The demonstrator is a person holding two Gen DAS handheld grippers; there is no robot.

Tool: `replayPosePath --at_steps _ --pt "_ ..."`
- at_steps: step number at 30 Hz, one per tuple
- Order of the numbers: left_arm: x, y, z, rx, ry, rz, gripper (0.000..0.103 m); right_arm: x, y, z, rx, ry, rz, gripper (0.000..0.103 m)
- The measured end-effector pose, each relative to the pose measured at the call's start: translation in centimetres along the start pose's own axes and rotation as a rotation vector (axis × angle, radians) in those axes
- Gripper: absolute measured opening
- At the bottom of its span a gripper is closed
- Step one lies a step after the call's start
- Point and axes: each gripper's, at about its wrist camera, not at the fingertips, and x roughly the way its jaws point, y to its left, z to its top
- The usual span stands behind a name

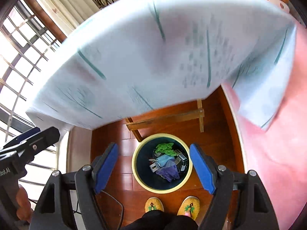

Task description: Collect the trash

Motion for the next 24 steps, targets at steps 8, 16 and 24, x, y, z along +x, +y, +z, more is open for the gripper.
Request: replayPosePath --at_steps 8,16,24 --pt "-9.2 -1.5 4.9 0.013 -0.075 0.002 0.102 -9.0 2.2 4.8 -0.03 -0.03 -0.021 0.077" --pt "-17.2 -1.6 8.7 0.001 -0.15 0.018 0.102 -17.0 5.4 8.4 -0.049 -0.085 -0.023 0.077" --pt "-22.8 -0.9 10.1 -0.054 -0.22 0.08 0.102 -23.3 8.3 11.1 -0.084 -0.2 -0.031 0.077"
